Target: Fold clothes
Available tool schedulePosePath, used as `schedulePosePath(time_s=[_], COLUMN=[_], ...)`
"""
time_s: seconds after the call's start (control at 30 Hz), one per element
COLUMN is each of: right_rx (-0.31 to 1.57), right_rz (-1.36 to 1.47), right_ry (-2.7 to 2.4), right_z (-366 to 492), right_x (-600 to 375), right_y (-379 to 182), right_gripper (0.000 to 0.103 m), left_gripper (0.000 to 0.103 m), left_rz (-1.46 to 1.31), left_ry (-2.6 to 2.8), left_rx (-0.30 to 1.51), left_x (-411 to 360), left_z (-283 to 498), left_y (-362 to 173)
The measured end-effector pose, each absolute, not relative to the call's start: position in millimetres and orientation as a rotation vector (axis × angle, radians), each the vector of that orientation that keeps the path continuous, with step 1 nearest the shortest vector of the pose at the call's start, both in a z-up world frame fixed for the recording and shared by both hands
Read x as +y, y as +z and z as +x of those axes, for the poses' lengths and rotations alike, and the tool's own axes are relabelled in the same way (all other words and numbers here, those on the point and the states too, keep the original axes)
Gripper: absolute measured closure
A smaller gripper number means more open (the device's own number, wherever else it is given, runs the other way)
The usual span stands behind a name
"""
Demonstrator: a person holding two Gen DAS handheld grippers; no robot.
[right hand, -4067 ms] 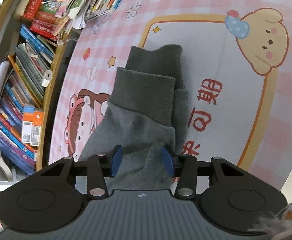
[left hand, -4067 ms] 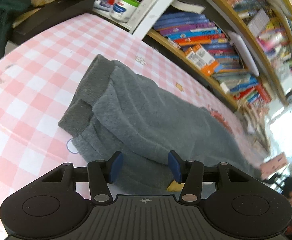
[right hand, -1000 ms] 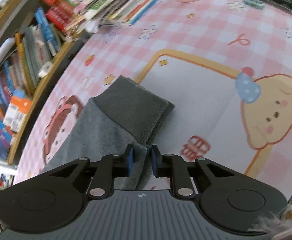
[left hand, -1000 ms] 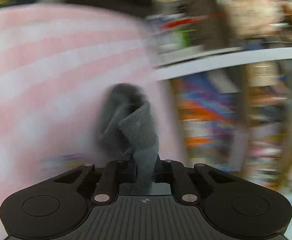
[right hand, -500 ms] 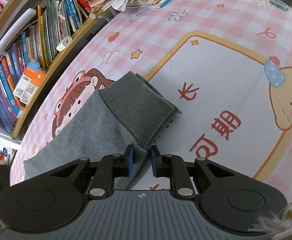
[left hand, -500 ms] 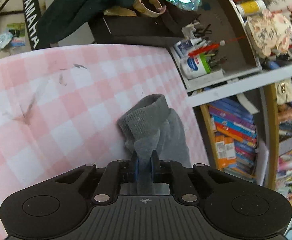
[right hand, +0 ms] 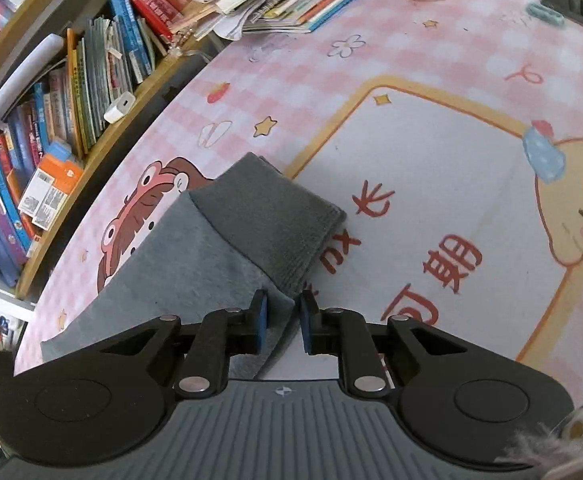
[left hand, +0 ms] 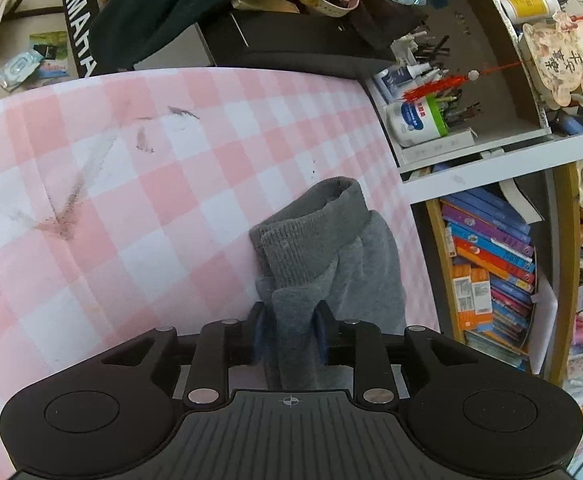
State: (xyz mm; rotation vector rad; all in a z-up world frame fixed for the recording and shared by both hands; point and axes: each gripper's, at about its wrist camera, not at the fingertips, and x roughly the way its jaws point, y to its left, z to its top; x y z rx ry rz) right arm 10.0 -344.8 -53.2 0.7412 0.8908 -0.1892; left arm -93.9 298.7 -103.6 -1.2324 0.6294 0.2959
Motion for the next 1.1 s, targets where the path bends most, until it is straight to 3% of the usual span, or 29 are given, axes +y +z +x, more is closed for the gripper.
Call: schedulePosePath(time_s=[0.3,0.5,0.67,0.87,1.1], right_rx=[0.877,0.756,0.742,0.787,0.772], right_rz=[0.679,0.361,0.097,-0.143,-0.344], right_ry=[-0.287,-0.269,-0.031,0.277,0.487], right_z=[4,-9,-2,10,21], right_x=[-334,-290,-227,-143,-50], right_y=[-38,-16,-14,-28,-32], right_gripper=[0.059,0.047,0.030,0.022,0.021], left_gripper=[0.077,0.077,0.076,0.075,0.075], left_rz=[-1.194,-1.160,-1.142,-1.168,-1.202], left_ry=[0.281,0.273,0.267,0.242,0.213], left_rx=[0.623,0.621,0.616,0.603,0.585], left_x=[294,291,289,292,297], left_z=[-85,-85,-85,-87,-90], left_y=[-104,-104,-104,-109,-114])
